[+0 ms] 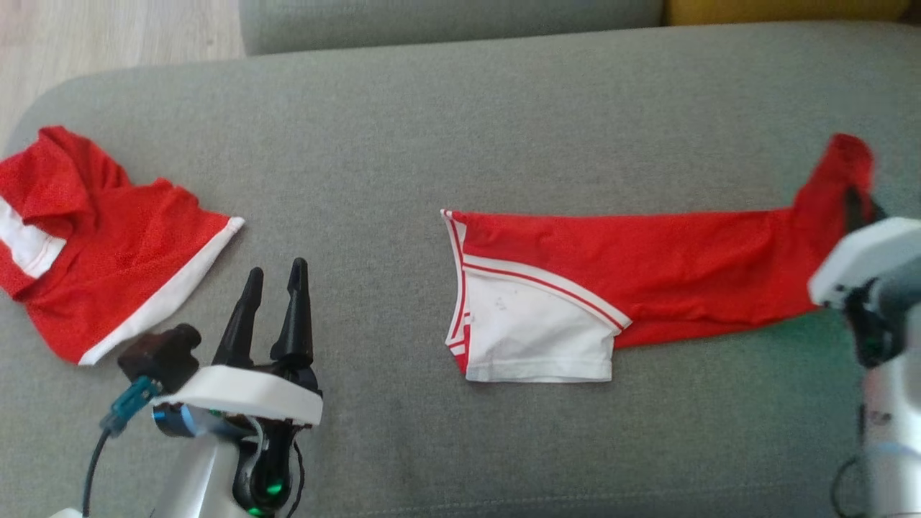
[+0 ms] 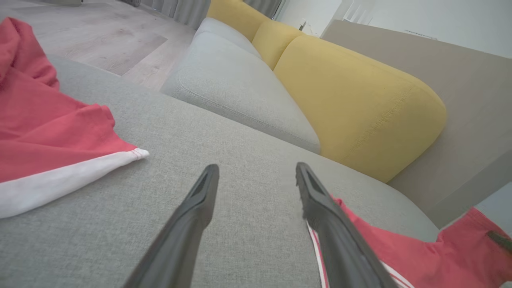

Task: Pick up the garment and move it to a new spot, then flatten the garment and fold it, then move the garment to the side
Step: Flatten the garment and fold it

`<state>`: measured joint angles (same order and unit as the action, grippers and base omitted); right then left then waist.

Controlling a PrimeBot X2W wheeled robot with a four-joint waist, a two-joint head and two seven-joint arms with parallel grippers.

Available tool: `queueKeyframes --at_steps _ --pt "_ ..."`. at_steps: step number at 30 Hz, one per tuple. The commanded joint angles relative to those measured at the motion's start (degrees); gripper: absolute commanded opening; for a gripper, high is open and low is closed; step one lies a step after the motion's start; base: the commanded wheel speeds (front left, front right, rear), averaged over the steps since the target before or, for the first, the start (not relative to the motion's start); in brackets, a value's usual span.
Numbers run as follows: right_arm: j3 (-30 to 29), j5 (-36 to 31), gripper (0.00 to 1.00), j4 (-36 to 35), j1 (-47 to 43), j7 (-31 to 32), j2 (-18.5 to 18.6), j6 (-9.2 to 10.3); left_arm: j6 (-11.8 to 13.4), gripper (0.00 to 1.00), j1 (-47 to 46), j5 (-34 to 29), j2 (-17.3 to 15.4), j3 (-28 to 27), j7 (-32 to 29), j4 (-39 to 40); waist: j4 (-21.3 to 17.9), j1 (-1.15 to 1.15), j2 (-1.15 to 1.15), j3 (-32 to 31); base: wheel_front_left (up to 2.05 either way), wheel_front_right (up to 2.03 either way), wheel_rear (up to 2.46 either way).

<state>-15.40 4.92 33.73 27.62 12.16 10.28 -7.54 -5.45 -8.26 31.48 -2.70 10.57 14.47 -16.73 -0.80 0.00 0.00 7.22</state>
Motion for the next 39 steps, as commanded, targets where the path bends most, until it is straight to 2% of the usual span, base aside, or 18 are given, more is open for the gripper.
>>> queueKeyframes --at_steps 1,11,16,18,19,29,35,39 --pt "2.62 1.39 0.0 -4.2 0.94 1.55 -0.92 0.05 0.55 1.0 -0.46 0.19 -0.18 -1.43 0.52 1.86 -0.62 0.0 0.0 -1.38 0.0 0.0 0.0" --pt "9.06 7.59 0.0 -17.77 -2.92 9.58 -6.18 0.05 1.57 1.0 1.64 1.3 -0.18 -1.44 0.52 2.52 -1.71 0.0 0.0 -4.2 0.0 0.0 0.0" --pt "11.53 12.51 0.0 -20.9 -4.26 11.72 -7.28 0.05 1.63 1.0 1.71 1.51 -0.18 -1.12 0.52 2.54 -1.54 0.0 0.0 -4.29 0.0 0.0 0.0" --pt "13.95 17.2 0.0 -21.35 -4.99 11.84 -7.35 0.05 1.62 1.0 1.6 1.64 -0.18 -0.77 0.52 2.58 -1.26 0.0 0.0 -4.22 0.0 0.0 0.0" --pt "16.52 21.12 0.0 -21.14 -5.52 11.17 -7.37 0.05 1.57 1.0 1.54 1.67 -0.18 -0.54 0.52 2.55 -0.96 0.0 0.0 -4.09 0.0 0.0 0.0" --pt "26.51 32.76 0.0 -14.58 -5.54 3.81 -7.39 0.05 1.32 1.0 1.21 2.02 -0.18 0.41 0.52 1.98 1.63 0.0 0.0 -3.25 0.0 0.0 0.0" --pt "32.87 42.28 0.0 -8.2 -4.85 -3.99 -7.39 0.05 1.37 1.0 1.13 2.76 -0.18 1.2 0.52 1.32 4.04 0.0 0.0 -2.96 0.0 0.0 0.0" --pt "38.83 45.72 0.0 -3.72 -3.28 -9.54 -7.39 0.05 1.39 1.0 1.21 3.01 -0.18 1.97 0.52 1.09 5.21 0.0 0.0 -2.41 0.0 0.0 0.0"
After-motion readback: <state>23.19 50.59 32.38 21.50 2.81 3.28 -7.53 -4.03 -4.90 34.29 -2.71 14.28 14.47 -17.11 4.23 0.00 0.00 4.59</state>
